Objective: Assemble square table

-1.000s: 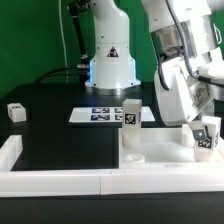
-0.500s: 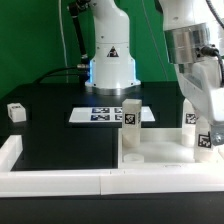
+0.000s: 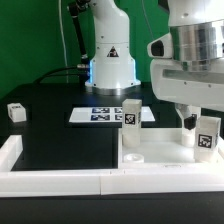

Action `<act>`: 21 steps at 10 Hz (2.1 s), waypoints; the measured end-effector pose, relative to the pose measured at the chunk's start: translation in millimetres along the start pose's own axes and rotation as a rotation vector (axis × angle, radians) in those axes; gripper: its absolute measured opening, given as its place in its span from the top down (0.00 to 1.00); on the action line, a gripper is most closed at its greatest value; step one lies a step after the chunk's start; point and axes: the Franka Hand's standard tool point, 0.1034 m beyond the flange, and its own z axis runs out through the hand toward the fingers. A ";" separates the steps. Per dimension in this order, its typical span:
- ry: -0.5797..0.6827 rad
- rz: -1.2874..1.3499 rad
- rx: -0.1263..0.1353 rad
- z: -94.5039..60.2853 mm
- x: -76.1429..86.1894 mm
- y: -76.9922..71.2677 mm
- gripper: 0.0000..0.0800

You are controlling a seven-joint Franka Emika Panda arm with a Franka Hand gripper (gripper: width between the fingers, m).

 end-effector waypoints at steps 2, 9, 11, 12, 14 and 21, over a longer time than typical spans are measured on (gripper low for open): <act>0.000 0.032 0.001 0.1 1.0 0.6 0.29; -0.005 0.632 0.045 -1.5 1.8 -6.7 0.64; -0.020 0.894 0.105 -1.5 -0.4 -13.9 0.64; -0.010 0.985 0.127 -0.4 0.5 -14.9 0.64; 0.008 1.134 0.142 1.3 1.4 -13.2 0.63; -0.005 1.080 0.176 -17.1 11.3 -4.5 0.23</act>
Offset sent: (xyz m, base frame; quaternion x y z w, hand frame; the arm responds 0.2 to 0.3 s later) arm 0.0000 0.0000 0.0000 0.0000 0.0000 0.1296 0.9916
